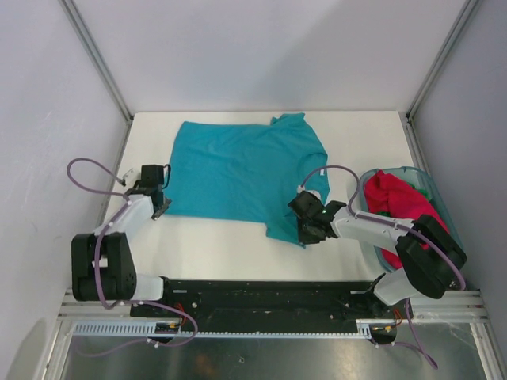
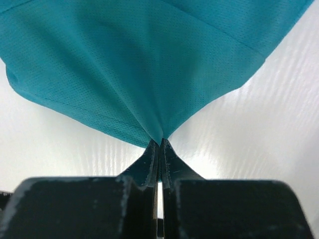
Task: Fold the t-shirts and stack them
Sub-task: Flatten out the tshirt, then grap the side of the flattened tshirt closest away from the robot with both arms
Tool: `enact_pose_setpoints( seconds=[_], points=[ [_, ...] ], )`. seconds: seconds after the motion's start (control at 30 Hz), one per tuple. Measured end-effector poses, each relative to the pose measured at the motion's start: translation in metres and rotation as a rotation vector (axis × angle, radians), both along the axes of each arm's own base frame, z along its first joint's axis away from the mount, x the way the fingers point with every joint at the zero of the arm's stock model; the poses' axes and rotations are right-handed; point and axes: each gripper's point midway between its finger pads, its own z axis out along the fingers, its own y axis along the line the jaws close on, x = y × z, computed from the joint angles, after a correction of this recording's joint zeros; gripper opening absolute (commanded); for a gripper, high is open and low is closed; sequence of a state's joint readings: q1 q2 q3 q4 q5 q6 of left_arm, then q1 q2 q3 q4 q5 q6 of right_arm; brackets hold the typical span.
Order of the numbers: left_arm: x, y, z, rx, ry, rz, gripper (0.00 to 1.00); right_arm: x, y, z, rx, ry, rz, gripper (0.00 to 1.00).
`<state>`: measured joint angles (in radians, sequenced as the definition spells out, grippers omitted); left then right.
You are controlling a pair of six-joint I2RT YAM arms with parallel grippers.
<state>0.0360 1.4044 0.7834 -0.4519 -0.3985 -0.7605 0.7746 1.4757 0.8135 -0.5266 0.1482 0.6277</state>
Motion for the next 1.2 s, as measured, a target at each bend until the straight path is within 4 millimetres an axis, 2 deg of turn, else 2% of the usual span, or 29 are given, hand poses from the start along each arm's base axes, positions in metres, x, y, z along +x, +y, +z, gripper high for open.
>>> enact_pose_setpoints(
  seconds=[0.1, 0.13, 0.17, 0.3, 0.37, 0.47, 0.6, 0.7, 0.8, 0.93, 1.1, 1.2],
  points=[
    [-0.015, 0.006, 0.007, 0.032, -0.005, 0.019, 0.0, -0.015, 0.009, 0.001, 0.011, 0.019, 0.049, 0.0],
    [-0.021, 0.007, 0.008, 0.04, -0.002, 0.024, 0.0, -0.02, 0.011, 0.002, 0.016, 0.024, 0.064, 0.03],
    [-0.027, 0.009, 0.008, 0.045, 0.004, 0.029, 0.0, -0.024, 0.014, 0.004, 0.022, 0.028, 0.077, 0.1],
    [-0.043, 0.011, 0.003, 0.057, 0.044, 0.038, 0.0, -0.032, 0.018, 0.013, 0.058, 0.038, 0.098, 0.48],
    [-0.045, 0.011, 0.003, 0.057, 0.052, 0.039, 0.0, -0.03, 0.017, 0.022, 0.092, 0.029, 0.095, 0.55],
    [-0.046, 0.011, 0.002, 0.056, 0.059, 0.04, 0.0, -0.019, 0.009, 0.034, 0.124, 0.006, 0.045, 0.54],
    [-0.046, 0.011, 0.002, 0.054, 0.059, 0.042, 0.0, 0.006, -0.018, 0.048, 0.142, -0.047, -0.082, 0.51],
    [-0.046, 0.011, 0.002, 0.054, 0.059, 0.042, 0.0, 0.021, -0.037, 0.048, 0.121, -0.07, -0.168, 0.46],
    [-0.046, 0.011, 0.002, 0.054, 0.059, 0.042, 0.0, 0.026, -0.044, 0.047, 0.111, -0.073, -0.197, 0.44],
    [-0.046, 0.011, 0.002, 0.054, 0.059, 0.041, 0.0, 0.017, -0.032, 0.044, 0.096, -0.072, -0.153, 0.41],
    [-0.046, 0.01, 0.002, 0.051, 0.06, 0.04, 0.0, -0.011, -0.002, 0.043, 0.095, -0.067, -0.035, 0.41],
    [-0.046, 0.01, 0.002, 0.05, 0.059, 0.04, 0.0, -0.024, 0.007, 0.038, 0.088, -0.054, 0.002, 0.41]
  ],
)
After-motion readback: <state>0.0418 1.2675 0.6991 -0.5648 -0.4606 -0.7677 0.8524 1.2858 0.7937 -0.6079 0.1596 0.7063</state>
